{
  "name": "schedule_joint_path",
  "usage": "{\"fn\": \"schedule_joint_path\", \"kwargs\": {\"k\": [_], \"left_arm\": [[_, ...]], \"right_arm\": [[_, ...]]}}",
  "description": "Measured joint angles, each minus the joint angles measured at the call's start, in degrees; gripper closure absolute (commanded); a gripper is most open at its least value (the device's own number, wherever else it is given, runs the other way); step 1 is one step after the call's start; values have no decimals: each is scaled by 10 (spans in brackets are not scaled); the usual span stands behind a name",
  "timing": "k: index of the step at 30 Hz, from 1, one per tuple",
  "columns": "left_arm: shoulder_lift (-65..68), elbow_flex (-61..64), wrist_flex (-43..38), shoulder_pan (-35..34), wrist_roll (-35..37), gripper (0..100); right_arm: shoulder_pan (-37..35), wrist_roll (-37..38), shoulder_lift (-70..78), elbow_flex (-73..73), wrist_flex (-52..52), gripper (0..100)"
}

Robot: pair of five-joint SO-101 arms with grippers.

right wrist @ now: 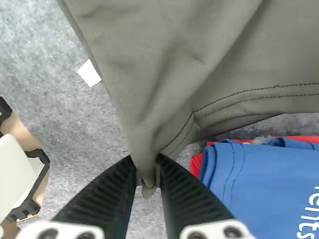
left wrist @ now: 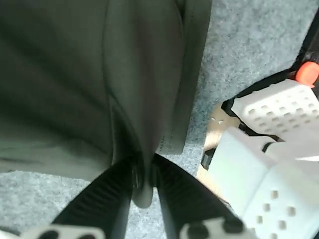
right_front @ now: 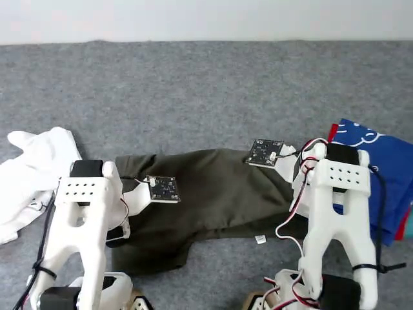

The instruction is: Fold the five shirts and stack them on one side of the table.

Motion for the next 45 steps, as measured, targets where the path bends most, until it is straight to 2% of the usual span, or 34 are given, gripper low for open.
{"fn": "schedule_joint_path", "kwargs": {"k": [9, 14, 16, 18, 21, 27, 32, 36, 39, 42, 45], "left_arm": [[-1, 6, 0, -47, -32, 986], [-1, 6, 0, -57, -33, 974], [-1, 6, 0, -57, -33, 927], [-1, 6, 0, -57, -33, 893], [-1, 6, 0, -57, -23, 882], [-1, -23, 0, -63, 11, 881], [-1, -95, 0, -80, 24, 881], [-1, -162, 0, -98, 24, 885], [-1, -212, 0, -105, 50, 888], [-1, -237, -4, -97, 114, 943], [-1, -238, -51, -69, 212, 986]], "right_arm": [[0, 0, 0, 45, 6, 986], [-1, 0, 0, 59, -27, 981], [-1, 0, 0, 59, -39, 947], [-1, 0, 0, 59, -42, 869], [0, 0, 0, 59, -42, 770], [36, 0, 0, 50, -42, 766], [46, 0, 0, -18, -7, 766], [46, -38, 0, -81, 23, 767], [46, -82, 0, -116, 24, 768], [24, -154, 0, -121, -6, 769], [-18, -255, 10, -120, -50, 780]]}}
